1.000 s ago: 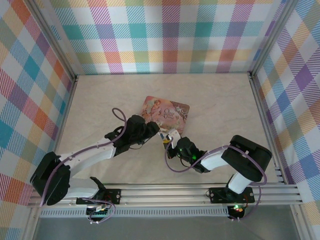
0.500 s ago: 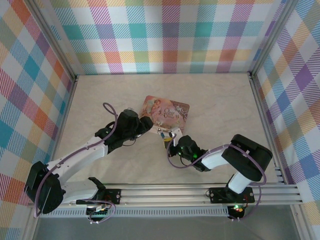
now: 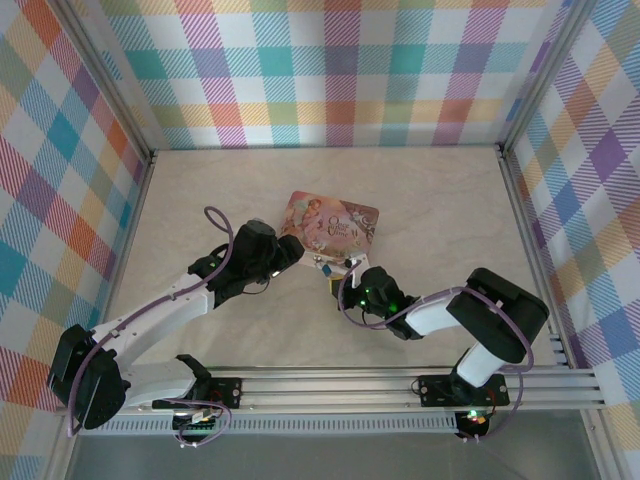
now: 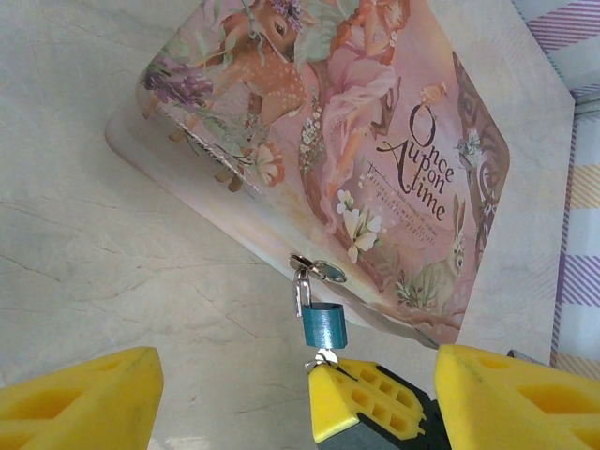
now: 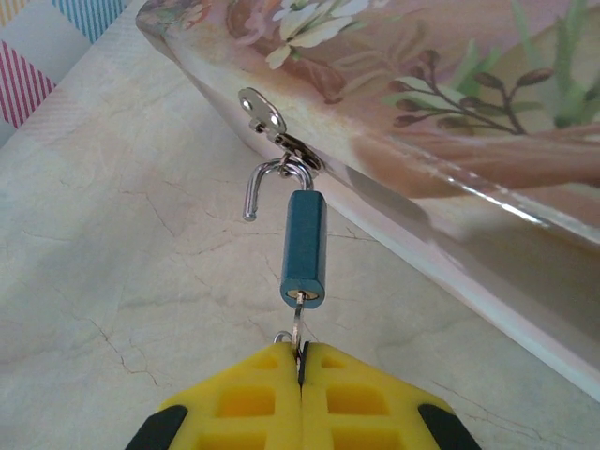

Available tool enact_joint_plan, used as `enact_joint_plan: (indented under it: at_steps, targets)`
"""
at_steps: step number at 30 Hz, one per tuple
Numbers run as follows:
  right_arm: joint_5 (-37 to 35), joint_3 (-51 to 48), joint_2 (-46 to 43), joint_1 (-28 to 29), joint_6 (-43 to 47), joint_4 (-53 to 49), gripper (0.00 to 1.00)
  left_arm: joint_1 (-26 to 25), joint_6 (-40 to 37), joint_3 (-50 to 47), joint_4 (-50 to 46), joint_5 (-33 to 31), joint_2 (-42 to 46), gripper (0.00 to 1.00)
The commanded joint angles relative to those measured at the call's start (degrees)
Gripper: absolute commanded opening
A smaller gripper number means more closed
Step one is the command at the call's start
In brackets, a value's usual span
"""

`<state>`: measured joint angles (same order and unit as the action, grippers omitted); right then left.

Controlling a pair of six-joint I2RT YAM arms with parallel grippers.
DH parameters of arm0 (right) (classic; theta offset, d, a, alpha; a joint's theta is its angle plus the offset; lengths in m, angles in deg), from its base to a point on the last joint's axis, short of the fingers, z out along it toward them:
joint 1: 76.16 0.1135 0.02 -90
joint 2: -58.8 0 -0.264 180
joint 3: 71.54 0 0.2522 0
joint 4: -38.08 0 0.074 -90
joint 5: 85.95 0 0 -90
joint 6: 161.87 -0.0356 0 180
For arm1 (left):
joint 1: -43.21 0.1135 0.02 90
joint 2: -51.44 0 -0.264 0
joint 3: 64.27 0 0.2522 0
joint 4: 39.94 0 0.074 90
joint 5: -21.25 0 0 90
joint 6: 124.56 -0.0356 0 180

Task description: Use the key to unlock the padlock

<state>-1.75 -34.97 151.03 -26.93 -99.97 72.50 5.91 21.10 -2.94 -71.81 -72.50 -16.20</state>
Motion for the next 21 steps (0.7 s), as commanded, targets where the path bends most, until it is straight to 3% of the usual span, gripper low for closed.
enact_joint_plan:
  at_steps: [1,21]
  targets:
    - [1.7,-0.7,0.1,-1.4,-4.3,-1.4,0.00,0.6,-0.9,0.6,-1.7,-0.8,0.9,0.76]
    - [8.8,-0.6,6.7,-5.0,-13.0,1.6,0.00,0.7,-0.6,-0.2,-1.6,-0.8,0.5,0.77]
